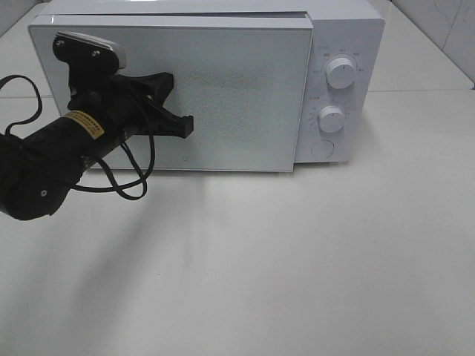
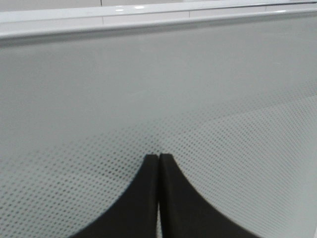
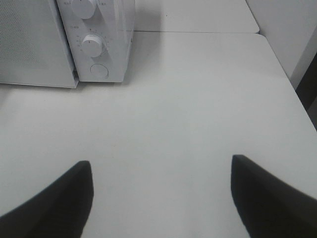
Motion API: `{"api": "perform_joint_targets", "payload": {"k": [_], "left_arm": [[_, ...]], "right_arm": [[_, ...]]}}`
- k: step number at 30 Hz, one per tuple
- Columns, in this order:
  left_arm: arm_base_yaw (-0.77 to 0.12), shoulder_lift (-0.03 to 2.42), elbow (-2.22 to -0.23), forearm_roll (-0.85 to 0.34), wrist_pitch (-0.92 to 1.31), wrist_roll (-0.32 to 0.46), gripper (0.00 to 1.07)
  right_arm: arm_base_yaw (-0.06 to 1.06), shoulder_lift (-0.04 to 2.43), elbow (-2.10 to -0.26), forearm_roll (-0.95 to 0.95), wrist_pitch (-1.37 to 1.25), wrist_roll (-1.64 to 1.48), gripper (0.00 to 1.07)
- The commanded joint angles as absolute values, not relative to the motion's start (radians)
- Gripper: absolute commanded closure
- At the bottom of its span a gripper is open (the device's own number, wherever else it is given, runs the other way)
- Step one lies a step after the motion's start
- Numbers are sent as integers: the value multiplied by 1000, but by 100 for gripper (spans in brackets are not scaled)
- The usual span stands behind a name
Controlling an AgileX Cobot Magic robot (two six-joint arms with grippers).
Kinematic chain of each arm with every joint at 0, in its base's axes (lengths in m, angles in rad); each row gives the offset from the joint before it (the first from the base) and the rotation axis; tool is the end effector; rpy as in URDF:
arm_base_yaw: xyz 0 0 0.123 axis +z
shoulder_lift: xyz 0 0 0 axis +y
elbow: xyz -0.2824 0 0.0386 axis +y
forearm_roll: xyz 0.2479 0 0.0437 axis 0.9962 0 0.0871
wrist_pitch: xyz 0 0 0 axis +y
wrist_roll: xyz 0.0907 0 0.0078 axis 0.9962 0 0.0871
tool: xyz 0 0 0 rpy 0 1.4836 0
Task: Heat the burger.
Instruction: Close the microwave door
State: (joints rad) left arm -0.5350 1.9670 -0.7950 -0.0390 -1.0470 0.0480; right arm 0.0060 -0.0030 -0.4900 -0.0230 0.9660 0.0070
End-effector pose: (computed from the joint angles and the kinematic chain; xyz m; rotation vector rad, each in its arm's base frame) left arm 0.3216 -0.1870 0.1536 0.4253 1.5642 -0.3644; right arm -0.0005 -0.0017 0.2822 0.0006 1.9564 -0.0186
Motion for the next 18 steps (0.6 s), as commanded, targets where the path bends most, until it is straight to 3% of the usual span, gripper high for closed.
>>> {"api": "perform_joint_targets", "payload": {"k": [1, 10, 18], "left_arm": [[-541, 1965, -835, -101, -1024, 59, 107], [-548, 1965, -937, -113, -909, 124, 107], [-570, 1993, -998, -156, -911, 126, 107]], "right_arm": [[4, -32, -490, -28, 962, 0, 31], [4, -32, -490, -28, 962, 0, 31], [4, -32, -490, -28, 962, 0, 31]]}}
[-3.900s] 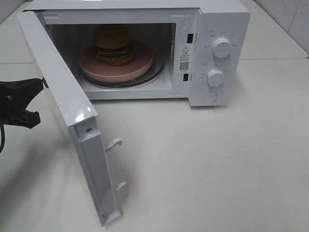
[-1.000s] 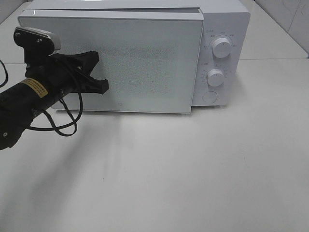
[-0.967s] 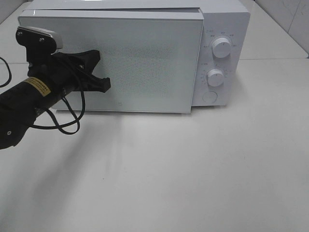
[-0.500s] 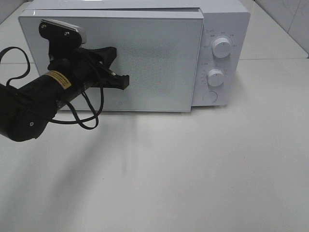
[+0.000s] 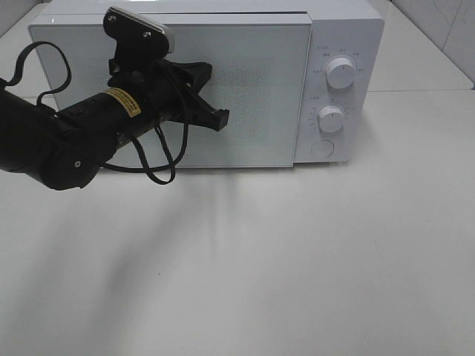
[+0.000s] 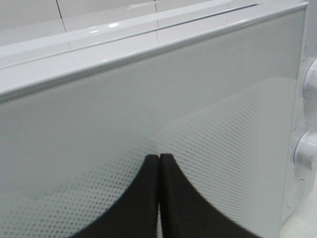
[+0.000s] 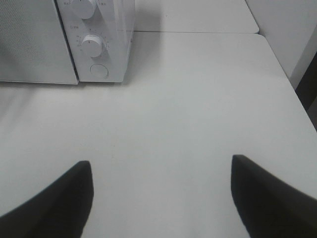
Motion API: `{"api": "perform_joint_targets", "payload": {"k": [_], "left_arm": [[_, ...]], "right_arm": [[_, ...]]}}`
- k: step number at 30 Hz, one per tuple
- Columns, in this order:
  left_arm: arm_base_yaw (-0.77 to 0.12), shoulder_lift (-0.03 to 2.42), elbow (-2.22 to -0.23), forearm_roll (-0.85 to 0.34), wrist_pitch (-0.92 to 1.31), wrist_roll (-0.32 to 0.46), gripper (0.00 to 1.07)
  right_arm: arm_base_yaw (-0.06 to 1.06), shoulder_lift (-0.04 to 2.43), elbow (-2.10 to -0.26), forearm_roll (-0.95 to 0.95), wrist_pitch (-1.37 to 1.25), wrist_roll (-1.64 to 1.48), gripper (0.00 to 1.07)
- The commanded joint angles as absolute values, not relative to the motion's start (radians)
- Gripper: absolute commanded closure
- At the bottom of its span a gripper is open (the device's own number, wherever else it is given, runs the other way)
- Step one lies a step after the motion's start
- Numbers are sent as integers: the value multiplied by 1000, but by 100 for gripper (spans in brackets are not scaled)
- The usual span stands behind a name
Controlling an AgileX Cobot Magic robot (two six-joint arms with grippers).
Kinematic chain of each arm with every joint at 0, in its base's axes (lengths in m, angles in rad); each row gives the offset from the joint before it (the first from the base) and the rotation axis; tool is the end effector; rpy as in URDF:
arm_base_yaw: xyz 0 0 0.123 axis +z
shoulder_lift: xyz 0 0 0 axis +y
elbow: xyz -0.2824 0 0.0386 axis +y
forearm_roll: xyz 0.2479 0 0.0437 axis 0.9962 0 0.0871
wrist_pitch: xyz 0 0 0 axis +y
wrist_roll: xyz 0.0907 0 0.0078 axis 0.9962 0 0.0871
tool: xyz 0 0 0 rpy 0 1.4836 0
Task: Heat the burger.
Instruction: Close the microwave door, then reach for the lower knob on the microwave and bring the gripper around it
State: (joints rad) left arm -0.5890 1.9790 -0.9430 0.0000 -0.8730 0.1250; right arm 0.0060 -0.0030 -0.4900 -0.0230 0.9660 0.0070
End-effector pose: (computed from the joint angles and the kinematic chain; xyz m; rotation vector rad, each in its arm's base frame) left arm 0.3345 -0.2235 0.1688 0.5796 1.5539 -0.3535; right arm -0.0005 -0.0017 0.2822 0.0006 1.9564 -0.0186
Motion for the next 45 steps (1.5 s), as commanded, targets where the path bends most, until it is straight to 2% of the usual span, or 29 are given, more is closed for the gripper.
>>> {"api": "perform_joint_targets", "payload": {"k": [1, 20, 28, 36, 38, 45], "left_arm": [[-570, 1993, -998, -156, -911, 126, 107], [-617, 2056, -1136, -179, -857, 144, 107], [-650, 2052, -1136, -175, -855, 144, 107], [-697, 1996, -1124, -183, -721, 146, 107], [-731, 1959, -1083, -228, -711, 149, 107], [-779, 1882, -1025, -249, -602, 152, 107]], "right_arm": [[4, -32, -490, -28, 962, 0, 31], [4, -32, -490, -28, 962, 0, 31], [4, -32, -490, -28, 962, 0, 31], [4, -32, -490, -28, 962, 0, 31], [4, -32, -490, -28, 962, 0, 31], [4, -32, -490, -28, 962, 0, 31]]}}
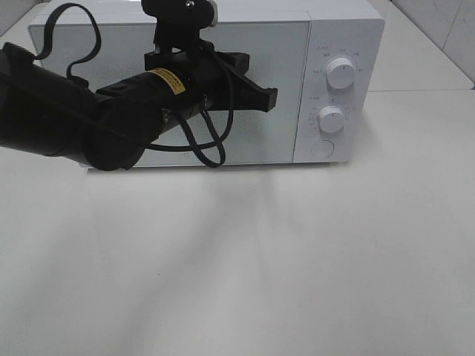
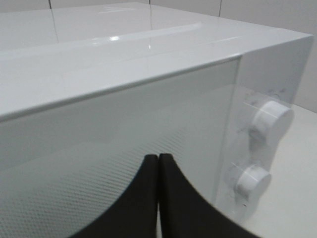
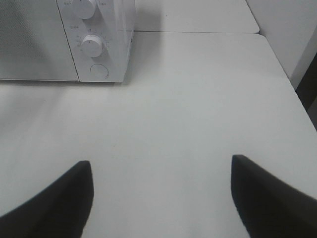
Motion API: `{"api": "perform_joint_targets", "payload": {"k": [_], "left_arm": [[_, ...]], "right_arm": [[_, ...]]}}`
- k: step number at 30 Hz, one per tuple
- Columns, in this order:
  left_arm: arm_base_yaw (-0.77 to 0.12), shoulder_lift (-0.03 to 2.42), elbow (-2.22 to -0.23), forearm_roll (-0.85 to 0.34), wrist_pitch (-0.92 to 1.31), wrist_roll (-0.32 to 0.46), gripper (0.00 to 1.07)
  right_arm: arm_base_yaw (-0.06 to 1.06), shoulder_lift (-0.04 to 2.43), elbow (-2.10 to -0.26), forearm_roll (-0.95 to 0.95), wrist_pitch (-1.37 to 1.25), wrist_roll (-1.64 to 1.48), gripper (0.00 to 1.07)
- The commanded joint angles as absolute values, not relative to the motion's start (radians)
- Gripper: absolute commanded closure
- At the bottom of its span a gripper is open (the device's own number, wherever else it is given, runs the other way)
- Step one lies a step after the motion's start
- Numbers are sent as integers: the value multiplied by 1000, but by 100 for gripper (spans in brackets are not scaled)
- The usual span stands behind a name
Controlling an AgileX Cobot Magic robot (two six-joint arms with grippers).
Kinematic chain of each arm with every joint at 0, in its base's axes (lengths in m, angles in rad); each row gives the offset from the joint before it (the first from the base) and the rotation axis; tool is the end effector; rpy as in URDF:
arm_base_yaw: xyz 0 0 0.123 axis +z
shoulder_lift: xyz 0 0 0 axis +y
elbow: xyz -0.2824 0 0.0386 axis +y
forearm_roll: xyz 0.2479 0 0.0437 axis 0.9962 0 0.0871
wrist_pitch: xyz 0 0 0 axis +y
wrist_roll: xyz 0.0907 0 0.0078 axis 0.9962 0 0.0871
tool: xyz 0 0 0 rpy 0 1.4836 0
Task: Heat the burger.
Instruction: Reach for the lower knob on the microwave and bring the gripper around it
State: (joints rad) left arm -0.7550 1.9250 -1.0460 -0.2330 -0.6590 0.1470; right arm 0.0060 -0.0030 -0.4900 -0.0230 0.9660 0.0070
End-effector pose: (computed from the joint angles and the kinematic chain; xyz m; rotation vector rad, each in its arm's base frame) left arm 0.3111 -0.2751 0.1982 0.5085 1.6615 -0.4652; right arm -0.0005 -0.0017 0.2822 0.0006 1.9564 -0.0186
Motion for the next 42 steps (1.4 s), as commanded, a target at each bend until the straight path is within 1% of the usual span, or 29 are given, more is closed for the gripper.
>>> {"api": "perform_joint_targets", "payload": {"k": [1, 4, 6, 7, 9, 10, 12, 14, 15, 16, 17, 19, 21, 22, 23, 24, 25, 26, 27, 28, 29, 30, 31, 32, 34, 38, 39, 40, 42], "left_arm": [[-794, 1851, -1009, -249, -551, 152, 107], [-801, 1832, -1004, -249, -521, 152, 107], [-825, 1773, -993, -249, -412, 164, 107], [-825, 1773, -993, -249, -412, 164, 107], [-843, 1685, -993, -248, -208, 186, 107], [-843, 1685, -993, -248, -208, 186, 107], [-855, 1619, -993, -248, -29, 186, 107], [-862, 1594, -993, -248, 40, 186, 107], [-872, 1554, -993, -248, 160, 186, 107], [-872, 1554, -993, -248, 160, 186, 107], [-880, 1515, -993, -248, 287, 181, 107], [-880, 1501, -993, -249, 346, 174, 107], [-880, 1454, -993, -248, 500, 116, 99], [-880, 1454, -993, -248, 500, 116, 99], [-880, 1430, -993, -242, 574, 72, 87], [-880, 1430, -993, -242, 574, 72, 87], [-880, 1418, -993, -236, 614, 51, 79], [-880, 1402, -993, -202, 687, 7, 54], [-880, 1402, -993, -202, 687, 7, 54], [-880, 1392, -993, -152, 736, -63, 25], [-880, 1390, -993, -120, 757, -110, 12], [-880, 1390, -993, -120, 757, -110, 12], [-879, 1385, -993, -69, 789, -182, 5], [-879, 1385, -993, -69, 789, -182, 5], [-863, 1370, -993, -30, 829, -239, 5], [-824, 1351, -993, -21, 858, -245, 5], [-786, 1335, -993, -21, 882, -242, 5], [-786, 1335, -993, -21, 882, -242, 5], [-726, 1316, -993, -27, 921, -210, 5]], "right_arm": [[4, -32, -490, -28, 962, 0, 31], [4, -32, -490, -28, 962, 0, 31], [4, -32, -490, -28, 962, 0, 31], [4, -32, -490, -28, 962, 0, 31], [4, -32, -490, -28, 962, 0, 31], [4, -32, -490, -28, 962, 0, 31], [4, -32, -490, -28, 962, 0, 31], [4, -32, -490, -28, 962, 0, 31], [4, -32, -490, -28, 962, 0, 31], [4, -32, -490, -28, 962, 0, 31], [4, -32, -490, -28, 962, 0, 31], [4, -32, -490, -28, 962, 0, 31], [4, -32, -490, -28, 962, 0, 31], [4, -32, -490, -28, 962, 0, 31], [4, -32, -490, -28, 962, 0, 31], [4, -32, -490, -28, 962, 0, 31], [4, -32, -490, -28, 962, 0, 31], [4, -32, -490, -28, 962, 0, 31], [4, -32, -490, -28, 962, 0, 31], [4, -32, -490, -28, 962, 0, 31], [4, -32, -490, -28, 962, 0, 31], [4, -32, -490, -28, 962, 0, 31], [4, -32, -490, -28, 962, 0, 31], [4, -32, -490, -28, 962, 0, 31], [4, -32, -490, -28, 962, 0, 31], [4, -32, -490, -28, 962, 0, 31], [4, -32, -490, -28, 962, 0, 31], [4, -32, -490, -28, 962, 0, 31], [4, -32, -490, -28, 962, 0, 31]]}}
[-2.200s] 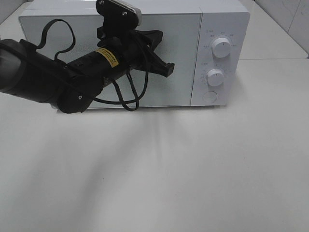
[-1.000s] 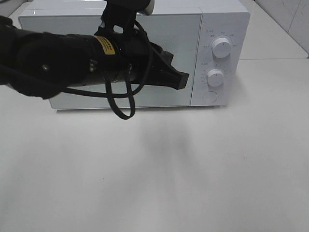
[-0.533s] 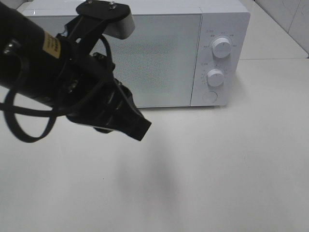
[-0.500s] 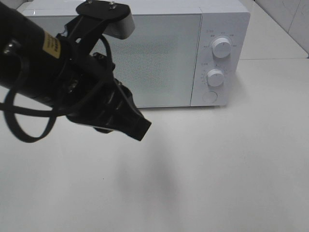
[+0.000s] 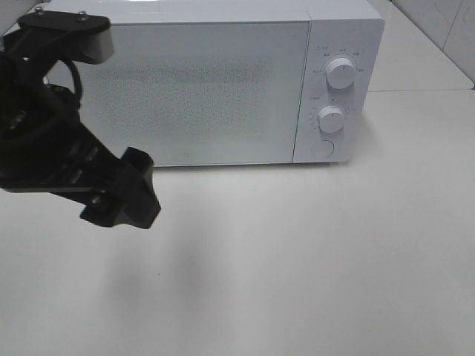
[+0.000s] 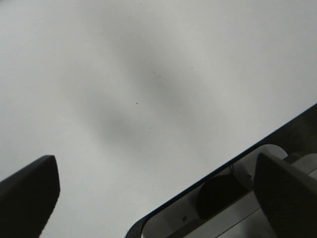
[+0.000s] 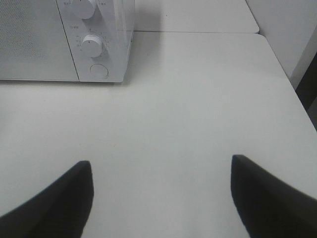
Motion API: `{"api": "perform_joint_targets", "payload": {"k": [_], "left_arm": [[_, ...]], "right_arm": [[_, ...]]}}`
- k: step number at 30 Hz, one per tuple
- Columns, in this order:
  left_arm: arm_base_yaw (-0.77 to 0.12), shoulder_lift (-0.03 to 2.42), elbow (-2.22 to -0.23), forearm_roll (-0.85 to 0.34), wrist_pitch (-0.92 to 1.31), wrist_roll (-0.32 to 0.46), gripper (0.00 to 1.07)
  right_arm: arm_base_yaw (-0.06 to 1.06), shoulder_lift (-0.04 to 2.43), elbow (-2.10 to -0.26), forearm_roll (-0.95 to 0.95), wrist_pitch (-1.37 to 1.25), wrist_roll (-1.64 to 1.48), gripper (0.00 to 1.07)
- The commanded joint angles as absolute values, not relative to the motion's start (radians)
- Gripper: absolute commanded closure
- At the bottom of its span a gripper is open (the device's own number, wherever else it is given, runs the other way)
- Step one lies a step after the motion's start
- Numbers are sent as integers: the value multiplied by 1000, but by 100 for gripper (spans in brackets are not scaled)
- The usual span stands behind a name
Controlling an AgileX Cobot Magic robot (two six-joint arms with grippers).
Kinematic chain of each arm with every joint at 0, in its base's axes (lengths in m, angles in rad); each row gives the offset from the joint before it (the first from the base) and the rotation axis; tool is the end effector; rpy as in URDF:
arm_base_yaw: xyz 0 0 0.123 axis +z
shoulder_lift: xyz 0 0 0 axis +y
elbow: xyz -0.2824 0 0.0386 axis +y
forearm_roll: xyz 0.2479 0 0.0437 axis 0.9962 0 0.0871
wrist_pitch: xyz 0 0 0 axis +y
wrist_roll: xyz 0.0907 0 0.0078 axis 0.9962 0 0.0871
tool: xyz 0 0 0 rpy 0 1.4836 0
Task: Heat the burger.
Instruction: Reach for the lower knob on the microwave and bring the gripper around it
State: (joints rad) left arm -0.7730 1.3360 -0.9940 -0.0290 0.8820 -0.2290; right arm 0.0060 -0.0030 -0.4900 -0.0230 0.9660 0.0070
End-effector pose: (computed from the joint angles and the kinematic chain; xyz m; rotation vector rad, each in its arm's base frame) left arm 0.1834 -0.1818 0.2820 0.7223 2.6590 -0.3237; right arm -0.0005 -0.0017 0.2822 0.0006 1.9564 -0.0186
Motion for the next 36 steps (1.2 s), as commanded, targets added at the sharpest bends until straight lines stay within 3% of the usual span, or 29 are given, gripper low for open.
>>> {"api": "perform_joint_targets", "payload": {"k": [1, 3, 6, 9, 10, 11, 12, 14, 15, 20, 23, 31, 34, 36], "left_arm": [[-726, 1316, -993, -27, 921, -210, 5], [-640, 1287, -993, -37, 959, -159, 5], [-585, 1265, -993, -55, 979, -120, 5], [-458, 1216, -993, -87, 1012, -23, 5], [-458, 1216, -993, -87, 1012, -23, 5], [-392, 1196, -993, -91, 1028, 20, 5], [-392, 1196, -993, -91, 1028, 20, 5], [-288, 1169, -979, -93, 1043, 79, 5], [-288, 1169, -979, -93, 1043, 79, 5], [-119, 1134, -897, -106, 1040, 224, 5], [-68, 1119, -845, -145, 1030, 272, 5], [-21, 1001, -666, -191, 923, 294, 5], [63, 944, -619, -196, 920, 392, 5], [81, 928, -612, -196, 923, 411, 5]], "right_arm": [[4, -32, -490, -28, 962, 0, 31], [4, -32, -490, -28, 962, 0, 31], [4, -32, -490, -28, 962, 0, 31], [4, -32, -490, -28, 962, 0, 31], [4, -32, -490, -28, 962, 0, 31], [4, -32, -490, -28, 962, 0, 31], [4, -32, -490, -28, 962, 0, 31], [4, -32, -490, -28, 962, 0, 31], [4, -32, -490, -28, 962, 0, 31], [4, -32, -490, -28, 962, 0, 31], [4, -32, -490, -28, 962, 0, 31], [4, -32, -490, -28, 962, 0, 31], [4, -32, -490, -28, 962, 0, 31], [4, -32, -490, -28, 962, 0, 31]]}}
